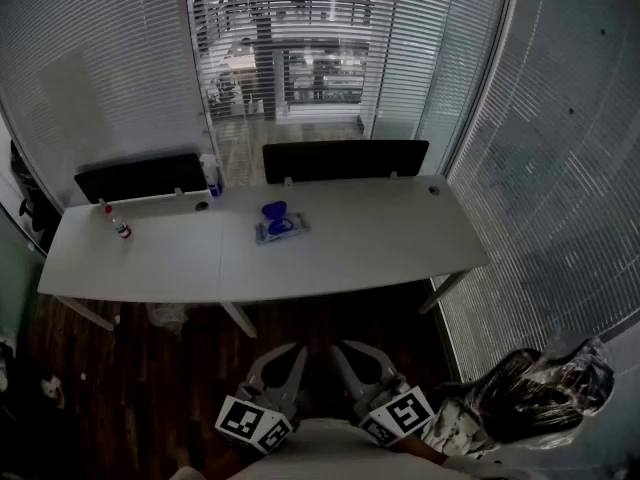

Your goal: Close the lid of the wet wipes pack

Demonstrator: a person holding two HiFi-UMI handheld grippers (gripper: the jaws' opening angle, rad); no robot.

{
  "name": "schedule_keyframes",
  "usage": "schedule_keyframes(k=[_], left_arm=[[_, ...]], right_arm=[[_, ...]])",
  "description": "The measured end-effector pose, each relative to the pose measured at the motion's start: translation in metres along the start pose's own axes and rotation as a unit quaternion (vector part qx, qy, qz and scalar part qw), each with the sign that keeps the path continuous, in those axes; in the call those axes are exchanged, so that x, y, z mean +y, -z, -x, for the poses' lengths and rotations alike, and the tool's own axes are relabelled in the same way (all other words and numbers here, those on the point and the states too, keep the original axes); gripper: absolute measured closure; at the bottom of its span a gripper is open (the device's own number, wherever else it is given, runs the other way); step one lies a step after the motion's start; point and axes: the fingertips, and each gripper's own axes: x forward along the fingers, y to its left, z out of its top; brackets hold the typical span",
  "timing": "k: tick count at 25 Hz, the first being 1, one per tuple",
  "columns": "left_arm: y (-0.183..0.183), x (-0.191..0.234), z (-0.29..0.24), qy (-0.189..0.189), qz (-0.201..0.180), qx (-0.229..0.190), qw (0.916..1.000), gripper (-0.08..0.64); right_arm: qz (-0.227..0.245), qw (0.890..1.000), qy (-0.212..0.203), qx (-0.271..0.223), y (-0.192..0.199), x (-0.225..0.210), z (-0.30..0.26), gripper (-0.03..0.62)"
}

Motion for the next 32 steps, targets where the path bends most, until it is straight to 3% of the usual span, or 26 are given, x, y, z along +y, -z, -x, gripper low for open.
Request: schedule_keyframes(k=[32], left_arm=[[0.017,-0.022,-0.020,-0.005,-0.001,0.024,0.9997,0.558]], right_arm=[[-0.028,0.999,-0.017,0.004,0.001,-0.016,0.019,0.592]])
